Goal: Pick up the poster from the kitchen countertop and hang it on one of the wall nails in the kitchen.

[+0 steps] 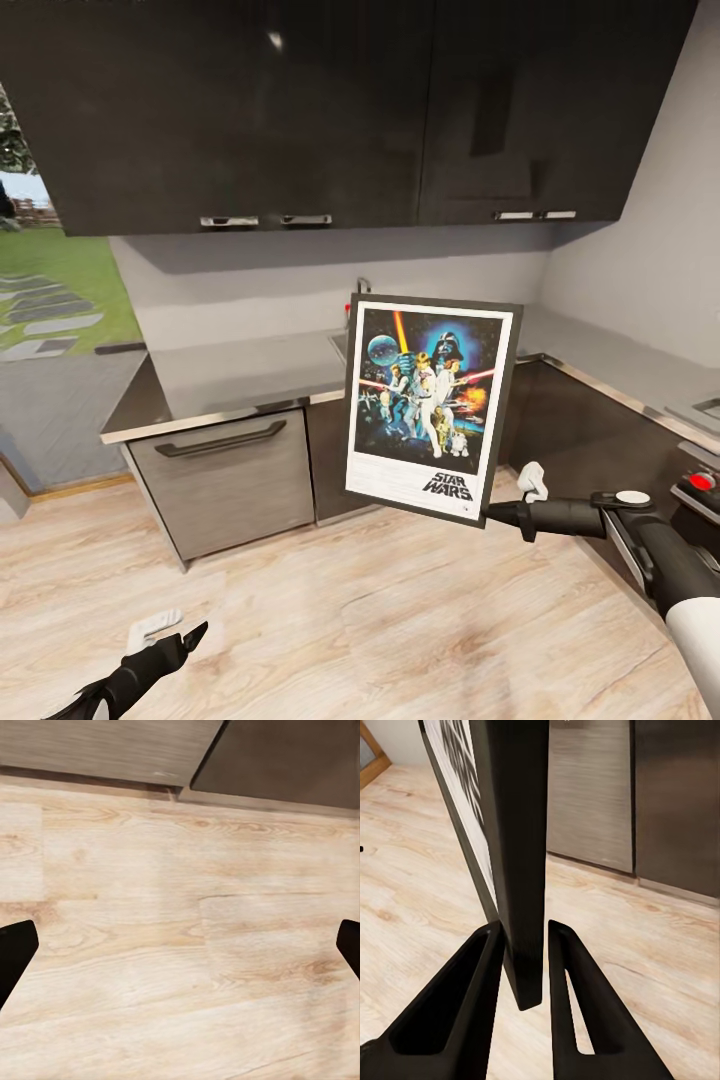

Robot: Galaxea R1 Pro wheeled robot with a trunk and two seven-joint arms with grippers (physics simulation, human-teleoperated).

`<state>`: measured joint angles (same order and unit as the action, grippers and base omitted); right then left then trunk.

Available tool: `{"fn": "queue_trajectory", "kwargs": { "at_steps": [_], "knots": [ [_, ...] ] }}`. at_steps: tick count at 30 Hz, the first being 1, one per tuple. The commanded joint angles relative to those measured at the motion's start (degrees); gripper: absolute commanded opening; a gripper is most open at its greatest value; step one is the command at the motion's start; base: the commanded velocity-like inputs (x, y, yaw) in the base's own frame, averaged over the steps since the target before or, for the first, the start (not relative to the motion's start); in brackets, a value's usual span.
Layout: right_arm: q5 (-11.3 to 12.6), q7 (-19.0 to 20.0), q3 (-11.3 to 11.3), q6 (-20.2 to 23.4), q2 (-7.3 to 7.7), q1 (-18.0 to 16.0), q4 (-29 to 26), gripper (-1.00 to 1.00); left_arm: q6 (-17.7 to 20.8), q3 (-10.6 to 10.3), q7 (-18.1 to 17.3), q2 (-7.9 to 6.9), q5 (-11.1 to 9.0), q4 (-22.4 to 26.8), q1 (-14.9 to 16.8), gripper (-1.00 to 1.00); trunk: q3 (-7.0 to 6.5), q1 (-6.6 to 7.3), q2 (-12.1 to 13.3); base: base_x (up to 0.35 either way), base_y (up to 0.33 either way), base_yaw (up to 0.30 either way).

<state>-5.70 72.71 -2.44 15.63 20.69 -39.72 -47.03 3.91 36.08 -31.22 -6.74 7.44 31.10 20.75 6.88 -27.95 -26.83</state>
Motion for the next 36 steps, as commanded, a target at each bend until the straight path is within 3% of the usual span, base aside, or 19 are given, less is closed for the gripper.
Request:
{"fn": "queue_trajectory", "kwargs": {
  "at_steps": [1, 10, 36],
  "knots": [
    [-0.3, 0.4, -0.2, 0.7, -0.04, 0.0, -0.1, -1.0, 0.4, 0.5, -0.5, 0.06, 0.5, 0.1, 0.1, 1.0, -0.07, 0.19, 0.3, 0.0, 0.0, 0.0],
    [-0.3, 0.4, -0.2, 0.7, -0.04, 0.0, -0.1, -1.0, 0.4, 0.5, -0.5, 0.06, 0.5, 0.0, 0.1, 1.0, -1.69, 2.17, 3.9, 0.0, 0.0, 0.0],
    [-0.3, 0.4, -0.1, 0.6, -0.05, -0.1, -0.1, -1.0, 0.3, 0.5, -0.5, 0.06, 0.5, 0.0, 0.1, 1.0, -1.69, 2.17, 3.9, 0.0, 0.0, 0.0]
  ]
}}
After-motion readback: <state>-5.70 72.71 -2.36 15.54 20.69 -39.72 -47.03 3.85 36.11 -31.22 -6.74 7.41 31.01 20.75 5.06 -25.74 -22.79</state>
